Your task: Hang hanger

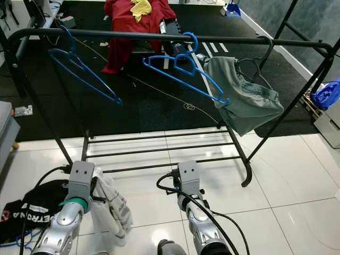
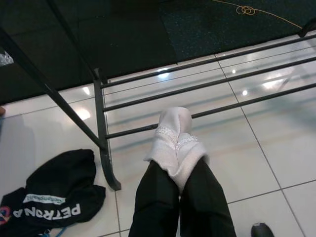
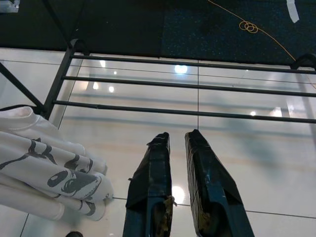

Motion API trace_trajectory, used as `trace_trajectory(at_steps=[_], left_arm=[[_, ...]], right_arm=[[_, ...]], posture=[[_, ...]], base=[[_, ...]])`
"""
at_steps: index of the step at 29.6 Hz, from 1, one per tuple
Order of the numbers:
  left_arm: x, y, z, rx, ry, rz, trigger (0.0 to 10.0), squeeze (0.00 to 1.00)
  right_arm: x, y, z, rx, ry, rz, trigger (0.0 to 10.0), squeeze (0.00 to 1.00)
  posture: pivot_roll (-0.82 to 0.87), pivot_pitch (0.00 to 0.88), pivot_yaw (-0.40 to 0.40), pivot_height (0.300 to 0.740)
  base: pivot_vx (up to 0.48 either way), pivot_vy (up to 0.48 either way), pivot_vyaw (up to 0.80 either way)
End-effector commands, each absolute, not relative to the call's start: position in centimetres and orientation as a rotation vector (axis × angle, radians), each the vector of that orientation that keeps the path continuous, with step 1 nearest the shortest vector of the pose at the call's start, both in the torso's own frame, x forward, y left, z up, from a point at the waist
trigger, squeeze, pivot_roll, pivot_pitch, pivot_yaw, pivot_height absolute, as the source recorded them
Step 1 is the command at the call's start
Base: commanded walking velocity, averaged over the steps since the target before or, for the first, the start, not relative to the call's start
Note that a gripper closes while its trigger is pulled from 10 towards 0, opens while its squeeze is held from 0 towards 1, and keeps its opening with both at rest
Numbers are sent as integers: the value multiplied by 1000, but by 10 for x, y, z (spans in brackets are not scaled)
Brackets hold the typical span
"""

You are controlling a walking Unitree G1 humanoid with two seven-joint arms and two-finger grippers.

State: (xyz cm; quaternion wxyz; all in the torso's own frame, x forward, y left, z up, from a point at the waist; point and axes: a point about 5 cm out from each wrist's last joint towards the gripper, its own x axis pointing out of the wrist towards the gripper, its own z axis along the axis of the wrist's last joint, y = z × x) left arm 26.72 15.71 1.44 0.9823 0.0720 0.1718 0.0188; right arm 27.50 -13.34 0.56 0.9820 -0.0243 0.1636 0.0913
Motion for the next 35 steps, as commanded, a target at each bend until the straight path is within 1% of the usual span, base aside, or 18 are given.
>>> trace_trajectory(at_steps=[1, 7, 9, 10, 11, 15, 19, 25, 31, 35], left_arm=[[267, 156, 16, 102, 337, 56, 10000, 0], [265, 155, 17, 80, 335, 54, 10000, 0], [266, 152, 23, 87, 303, 30, 10000, 0], [266, 152, 23, 87, 303, 30, 10000, 0], [266, 150, 28, 89, 279, 30, 10000, 0], [267, 146, 31, 57, 265, 20, 10000, 0], [267, 145, 31, 105, 261, -8, 10000, 0], [268, 149, 37, 76, 242, 17, 10000, 0], [269, 150, 36, 77, 246, 16, 10000, 0], [273, 149, 40, 110, 238, 13, 10000, 0]], right_arm=[[271, -137, 2, -40, 348, 162, 10000, 0], [273, -135, 5, -52, 329, 175, 10000, 0], [275, -132, 13, -134, 270, 227, 10000, 0], [275, -132, 13, -134, 270, 227, 10000, 0], [277, -131, 21, -135, 221, 230, 10000, 0], [278, -133, 24, -97, 201, 198, 10000, 0], [278, -137, 21, -80, 216, 174, 10000, 0], [279, -140, 24, -45, 216, 173, 10000, 0], [275, -145, 20, -14, 232, 172, 10000, 0], [280, -144, 24, -26, 218, 186, 10000, 0]], posture=[[8, 39, 5, 740], [0, 60, 6, 740], [-3, 73, 4, 740], [-3, 73, 4, 740], [-9, 83, -1, 740], [-8, 90, -6, 740], [-9, 86, -3, 740], [-18, 81, 2, 740], [-7, 34, -12, 740], [32, 26, -18, 740]], base=[[0, 0, 0], [0, 0, 0], [0, 0, 0], [0, 0, 0], [0, 0, 0], [0, 0, 0], [0, 0, 0], [0, 0, 0], [0, 0, 0], [0, 0, 0]])
